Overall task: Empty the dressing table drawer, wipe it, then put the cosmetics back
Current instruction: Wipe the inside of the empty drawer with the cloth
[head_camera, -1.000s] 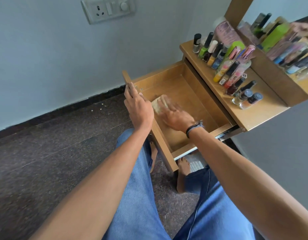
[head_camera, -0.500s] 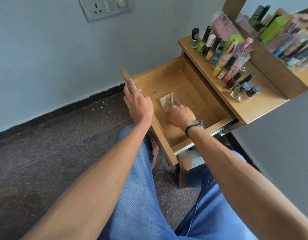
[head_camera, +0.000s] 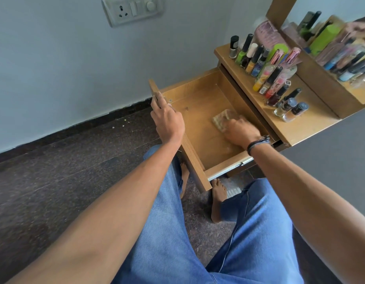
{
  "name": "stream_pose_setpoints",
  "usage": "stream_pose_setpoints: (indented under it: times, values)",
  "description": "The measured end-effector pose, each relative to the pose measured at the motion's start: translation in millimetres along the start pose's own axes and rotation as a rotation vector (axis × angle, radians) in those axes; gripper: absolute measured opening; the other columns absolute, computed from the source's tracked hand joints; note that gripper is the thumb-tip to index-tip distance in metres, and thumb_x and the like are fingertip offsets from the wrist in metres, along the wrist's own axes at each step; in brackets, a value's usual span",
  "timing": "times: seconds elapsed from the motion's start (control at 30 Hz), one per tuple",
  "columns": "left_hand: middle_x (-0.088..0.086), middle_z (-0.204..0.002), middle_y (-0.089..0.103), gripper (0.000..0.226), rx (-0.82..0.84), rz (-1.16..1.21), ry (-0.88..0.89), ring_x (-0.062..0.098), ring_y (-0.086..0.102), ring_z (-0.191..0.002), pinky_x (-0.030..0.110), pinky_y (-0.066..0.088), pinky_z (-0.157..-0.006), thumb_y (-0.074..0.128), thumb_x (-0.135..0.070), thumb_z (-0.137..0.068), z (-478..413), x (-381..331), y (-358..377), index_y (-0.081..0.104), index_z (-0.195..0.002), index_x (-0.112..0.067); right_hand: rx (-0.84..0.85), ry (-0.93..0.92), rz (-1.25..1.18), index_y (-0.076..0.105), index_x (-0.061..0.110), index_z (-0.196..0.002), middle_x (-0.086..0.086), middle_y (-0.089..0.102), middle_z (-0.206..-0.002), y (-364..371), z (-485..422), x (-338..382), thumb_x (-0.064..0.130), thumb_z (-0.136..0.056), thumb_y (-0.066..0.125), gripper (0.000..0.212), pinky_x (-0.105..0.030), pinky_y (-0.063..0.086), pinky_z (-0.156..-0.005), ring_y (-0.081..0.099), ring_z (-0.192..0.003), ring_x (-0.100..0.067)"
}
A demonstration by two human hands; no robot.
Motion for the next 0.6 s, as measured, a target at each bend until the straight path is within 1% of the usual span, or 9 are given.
stream_pose_setpoints:
  times: [0.03, 0.07, 0.2, 0.27, 0.33, 0.4, 0.5, 0.57, 0.6]
  values:
    - [0.008, -0.157, 0.034, 0.053, -0.003, 0.005, 0.006, 0.029, 0.046, -0.125, 0.04, 0.049, -0.093, 0.037, -0.01, -0.103, -1, 0, 1, 0.029, -0.156, -0.011, -0.006, 0.022, 0.008, 0.058, 0.008, -0.134, -0.021, 0.064, -0.127, 0, 0, -5, 0.021, -0.104, 0.043, 0.037, -0.045, 0.046, -0.101, 0.052, -0.128, -0.035]
    - [0.008, -0.157, 0.034, 0.053, -0.005, 0.011, 0.008, 0.029, 0.047, -0.125, 0.039, 0.048, -0.095, 0.037, -0.01, -0.103, -1, 1, 2, 0.029, -0.156, -0.011, -0.022, 0.039, 0.007, 0.055, 0.006, -0.136, -0.023, 0.063, -0.127, -1, 3, -6, 0.02, -0.103, 0.045, 0.037, -0.045, 0.046, -0.101, 0.051, -0.129, -0.036]
    - [0.01, -0.155, 0.036, 0.053, -0.017, 0.017, 0.011, 0.029, 0.049, -0.123, 0.039, 0.048, -0.096, 0.038, -0.009, -0.103, -2, 2, 3, 0.03, -0.155, -0.01, -0.125, -0.007, -0.026, 0.067, 0.002, -0.111, -0.018, 0.07, -0.109, 4, 14, 10, 0.017, -0.098, 0.056, 0.023, -0.041, 0.053, -0.088, 0.064, -0.108, -0.035]
    - [0.011, -0.155, 0.036, 0.053, -0.014, 0.018, 0.01, 0.029, 0.048, -0.124, 0.04, 0.049, -0.096, 0.037, -0.009, -0.103, -3, 2, 4, 0.03, -0.155, -0.01, -0.107, -0.063, -0.05, 0.068, 0.003, -0.111, -0.014, 0.069, -0.107, 15, 20, 23, 0.022, -0.097, 0.061, 0.025, -0.039, 0.052, -0.088, 0.063, -0.107, -0.032]
    - [0.011, -0.155, 0.036, 0.053, -0.01, 0.012, 0.011, 0.029, 0.048, -0.124, 0.039, 0.048, -0.096, 0.037, -0.01, -0.103, -3, 2, 3, 0.029, -0.156, -0.01, -0.089, -0.106, -0.089, 0.068, 0.009, -0.122, -0.013, 0.07, -0.111, 22, 22, 29, 0.027, -0.096, 0.065, 0.032, -0.038, 0.052, -0.091, 0.063, -0.107, -0.032]
    - [0.011, -0.155, 0.036, 0.053, -0.013, 0.009, 0.015, 0.029, 0.048, -0.124, 0.038, 0.048, -0.095, 0.038, -0.01, -0.103, -3, 2, 2, 0.03, -0.155, -0.01, -0.101, -0.121, -0.186, 0.069, 0.023, -0.13, -0.013, 0.072, -0.117, 15, 25, 27, 0.026, -0.093, 0.068, 0.037, -0.037, 0.055, -0.093, 0.068, -0.104, -0.032]
    - [0.011, -0.155, 0.035, 0.052, -0.008, 0.01, 0.015, 0.029, 0.047, -0.125, 0.038, 0.048, -0.095, 0.038, -0.01, -0.103, -2, 1, 2, 0.03, -0.155, -0.01, -0.128, -0.18, -0.265, 0.068, 0.036, -0.13, -0.003, 0.07, -0.129, -3, 31, 26, 0.038, -0.095, 0.067, 0.035, -0.035, 0.053, -0.099, 0.069, -0.109, -0.028]
    - [0.01, -0.156, 0.035, 0.053, -0.008, 0.009, 0.007, 0.03, 0.047, -0.125, 0.039, 0.047, -0.095, 0.037, -0.01, -0.103, -3, 1, 2, 0.029, -0.156, -0.011, -0.129, -0.275, -0.236, 0.068, 0.038, -0.13, 0.003, 0.068, -0.133, -8, 38, 36, 0.041, -0.095, 0.067, 0.035, -0.032, 0.051, -0.099, 0.068, -0.113, -0.024]
    - [0.009, -0.156, 0.035, 0.053, -0.009, 0.006, 0.006, 0.029, 0.046, -0.125, 0.038, 0.046, -0.095, 0.037, -0.01, -0.103, -3, 1, 3, 0.029, -0.156, -0.011, -0.106, -0.329, -0.216, 0.068, 0.038, -0.13, 0.004, 0.067, -0.134, -7, 43, 43, 0.039, -0.094, 0.069, 0.035, -0.03, 0.052, -0.097, 0.069, -0.11, -0.022]
Point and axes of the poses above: each hand's wrist, its own z-axis away from the middle knuckle, its own y-axis out of the palm, x = y × z, the point moved 6 cm from there along -z, towards the middle knuckle
